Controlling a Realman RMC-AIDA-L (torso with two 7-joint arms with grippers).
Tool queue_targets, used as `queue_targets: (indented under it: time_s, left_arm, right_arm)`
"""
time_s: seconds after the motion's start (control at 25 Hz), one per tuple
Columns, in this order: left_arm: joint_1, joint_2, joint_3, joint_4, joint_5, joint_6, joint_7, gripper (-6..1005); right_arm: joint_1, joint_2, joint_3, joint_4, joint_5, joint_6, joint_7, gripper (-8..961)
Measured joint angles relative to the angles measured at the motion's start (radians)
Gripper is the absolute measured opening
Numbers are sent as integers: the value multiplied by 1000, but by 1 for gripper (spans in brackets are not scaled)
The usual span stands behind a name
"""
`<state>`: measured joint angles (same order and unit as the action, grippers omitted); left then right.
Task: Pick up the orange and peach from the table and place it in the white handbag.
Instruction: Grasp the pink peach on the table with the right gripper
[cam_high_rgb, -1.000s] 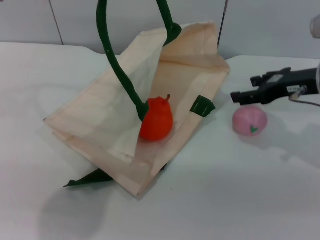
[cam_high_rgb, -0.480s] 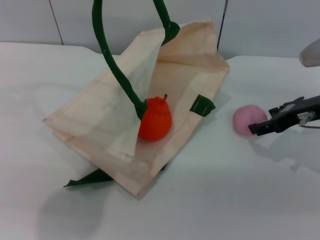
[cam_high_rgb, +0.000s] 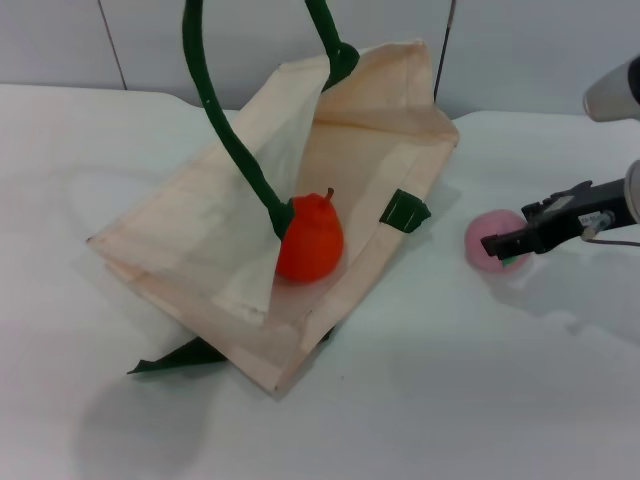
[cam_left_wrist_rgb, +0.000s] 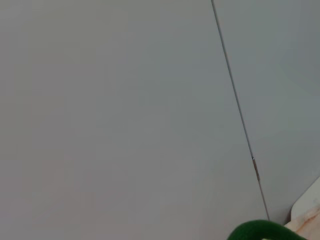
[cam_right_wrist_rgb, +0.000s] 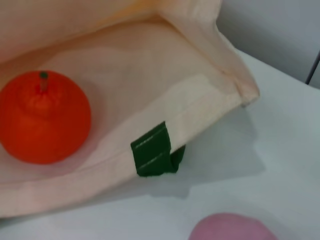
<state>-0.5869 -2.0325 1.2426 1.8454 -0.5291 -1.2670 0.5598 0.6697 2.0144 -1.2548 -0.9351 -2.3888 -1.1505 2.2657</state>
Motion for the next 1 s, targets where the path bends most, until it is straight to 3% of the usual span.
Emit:
queue_targets:
  time_s: [1.0]
  left_arm:
    - [-11,0,6,0,0,0,-2,128]
  right_arm:
    - [66,0,-10,137,-9,83,-7,826]
